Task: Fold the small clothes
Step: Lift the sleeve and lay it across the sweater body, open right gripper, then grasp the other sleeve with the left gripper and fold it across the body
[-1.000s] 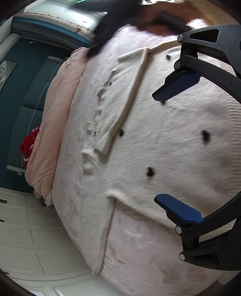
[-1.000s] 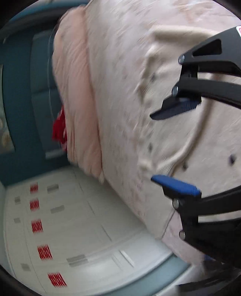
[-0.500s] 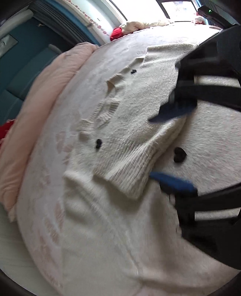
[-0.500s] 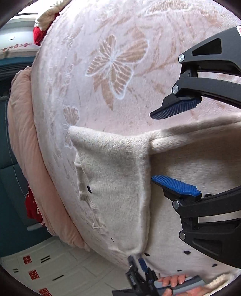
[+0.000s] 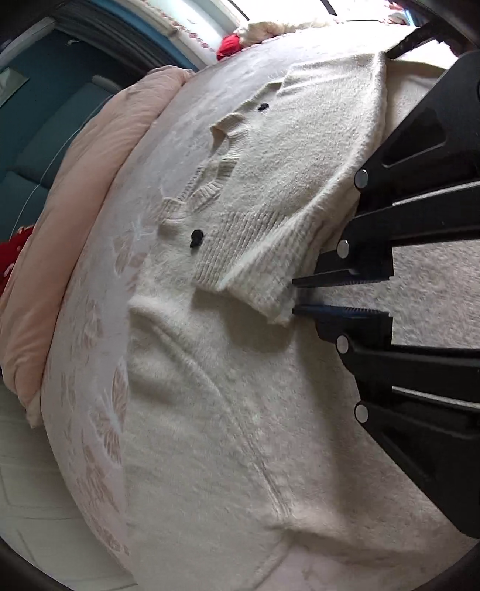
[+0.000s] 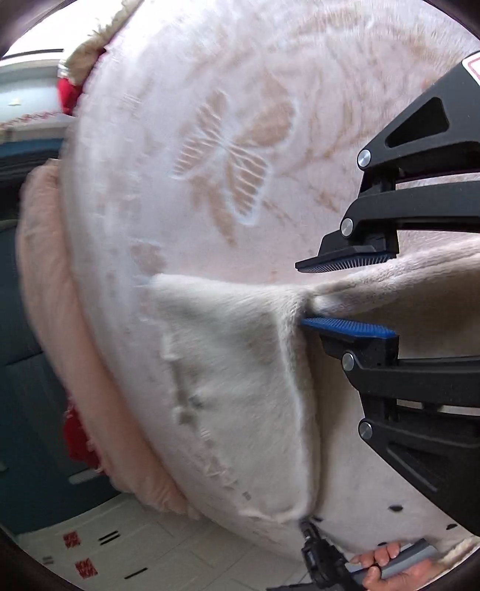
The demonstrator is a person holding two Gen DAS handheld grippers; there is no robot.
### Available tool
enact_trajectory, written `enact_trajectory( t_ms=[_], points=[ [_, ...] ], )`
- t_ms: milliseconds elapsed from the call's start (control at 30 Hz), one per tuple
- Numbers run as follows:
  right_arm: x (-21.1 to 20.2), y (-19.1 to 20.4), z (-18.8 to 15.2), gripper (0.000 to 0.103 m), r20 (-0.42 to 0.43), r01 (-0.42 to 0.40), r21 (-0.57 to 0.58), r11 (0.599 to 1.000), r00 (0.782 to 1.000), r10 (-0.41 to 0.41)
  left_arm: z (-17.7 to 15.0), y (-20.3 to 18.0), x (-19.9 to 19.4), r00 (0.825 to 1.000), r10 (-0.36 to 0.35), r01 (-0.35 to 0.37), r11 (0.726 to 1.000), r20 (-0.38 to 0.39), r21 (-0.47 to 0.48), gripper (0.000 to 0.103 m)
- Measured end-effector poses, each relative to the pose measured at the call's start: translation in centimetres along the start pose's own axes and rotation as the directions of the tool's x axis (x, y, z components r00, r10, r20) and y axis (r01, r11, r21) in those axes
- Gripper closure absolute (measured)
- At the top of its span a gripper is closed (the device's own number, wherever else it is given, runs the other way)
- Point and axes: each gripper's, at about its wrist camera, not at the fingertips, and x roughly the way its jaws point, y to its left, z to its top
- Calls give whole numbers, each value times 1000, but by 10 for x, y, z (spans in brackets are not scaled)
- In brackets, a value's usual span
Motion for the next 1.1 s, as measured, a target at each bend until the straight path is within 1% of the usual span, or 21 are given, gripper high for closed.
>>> enact_trajectory(
  t_ms=[67,167,200,233,267,300,333,400,433,467,533,600,633,733,833,900,933,967,1000,1033,1100],
  points=[
    [-17,13,6,76,56,-15,-25,1000,998,17,3,6,-4,999,-38,38,997,8,-61,87],
    [-6,43,21,76,28,-64,-88,994,997,67,10,0,-13,995,-87,91,991,44,-103,63],
    [1,47,21,76,14,-74,-92,993,997,75,13,-4,-14,995,-86,91,990,50,-106,38],
    [8,50,21,76,-5,-85,-87,993,996,85,16,-8,-11,997,-67,71,991,43,-111,7],
    [21,53,22,76,-33,-89,-73,993,996,87,18,-11,-4,999,-28,30,993,21,-116,5],
    [28,54,21,76,-48,-87,-63,994,995,84,19,-12,5,1000,1,-1,993,-1,-115,8],
    [35,56,21,76,-61,-84,-50,995,995,81,20,-12,13,999,27,-30,993,-29,-116,35],
    [38,58,21,76,-49,-94,-33,995,995,92,22,-5,25,997,41,-51,988,-69,-145,74],
    [36,58,22,76,-29,-97,-28,995,995,96,23,0,23,998,40,-48,985,-53,-168,86],
    [36,58,22,76,-20,-93,-20,995,996,92,24,7,18,999,24,-29,981,-29,-191,90],
    [41,52,22,76,-24,-88,-7,996,996,88,24,15,15,999,27,-31,979,-23,-202,90],
    [62,47,17,83,-90,-42,-12,999,995,41,20,23,20,999,22,-29,980,-37,-195,90],
    [68,45,14,83,-109,-37,-27,999,994,33,18,22,20,999,17,-22,983,-30,-182,90],
    [57,51,18,78,-87,-39,-34,999,996,36,17,16,19,999,26,-29,988,-22,-151,89],
    [46,58,17,77,-98,1,-52,999,995,-6,16,26,4,999,-38,37,980,-2,-196,86],
    [28,65,10,71,-87,-17,-61,998,996,12,15,42,-18,998,-55,63,977,42,-205,83],
    [18,70,3,63,-75,-36,-69,997,997,31,15,52,-30,997,-41,53,979,63,-196,72],
    [5,80,-9,60,-62,-52,-98,994,997,46,14,70,-47,996,-4,21,982,91,-190,63],
    [-2,89,-20,60,-54,-59,-132,990,997,52,14,89,-62,992,42,-18,980,120,-199,49],
    [-8,98,-32,59,-50,-66,-172,983,997,59,15,113,-78,983,92,-56,974,156,-220,42],
    [-17,118,-61,59,-67,-85,-253,964,995,70,19,155,-99,968,175,-124,957,181,-262,31]
  ],
)
